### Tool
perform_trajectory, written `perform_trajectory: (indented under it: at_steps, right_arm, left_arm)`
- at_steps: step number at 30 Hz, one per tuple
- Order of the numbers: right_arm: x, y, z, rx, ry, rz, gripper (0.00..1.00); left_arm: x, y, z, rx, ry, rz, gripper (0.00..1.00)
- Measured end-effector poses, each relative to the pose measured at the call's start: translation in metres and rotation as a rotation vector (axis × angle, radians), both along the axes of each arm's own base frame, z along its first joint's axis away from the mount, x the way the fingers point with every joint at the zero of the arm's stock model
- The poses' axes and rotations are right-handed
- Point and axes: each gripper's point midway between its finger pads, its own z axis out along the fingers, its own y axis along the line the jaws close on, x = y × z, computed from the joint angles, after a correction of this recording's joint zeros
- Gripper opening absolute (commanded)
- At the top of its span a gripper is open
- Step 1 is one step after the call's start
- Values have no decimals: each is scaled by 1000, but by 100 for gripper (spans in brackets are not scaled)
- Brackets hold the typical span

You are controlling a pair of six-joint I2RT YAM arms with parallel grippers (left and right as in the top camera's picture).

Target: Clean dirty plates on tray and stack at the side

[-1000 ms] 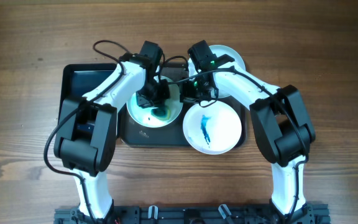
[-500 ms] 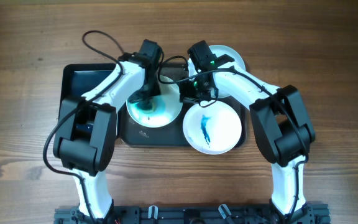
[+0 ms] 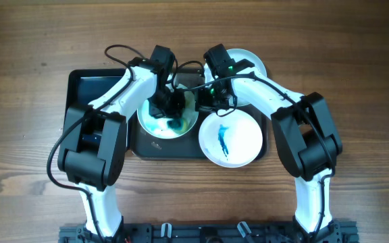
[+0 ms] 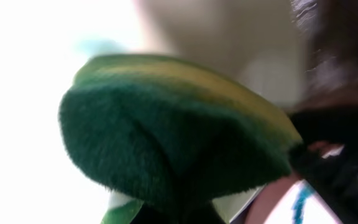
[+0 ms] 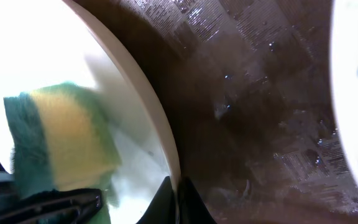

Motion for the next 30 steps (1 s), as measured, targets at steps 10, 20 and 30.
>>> perform_trajectory:
  at_steps: [10, 20, 30]
  right_arm:
    - [0, 0, 0, 0, -1, 0, 4]
    - [-2, 4, 0, 5, 0, 10, 4]
    - [-7, -3, -2, -25, 22, 4, 4]
  left_arm:
    - [30, 54, -9, 260, -86, 270, 4]
    - [-6, 106, 11, 400, 145, 441, 4]
    - [34, 97, 101, 303, 50, 416, 4]
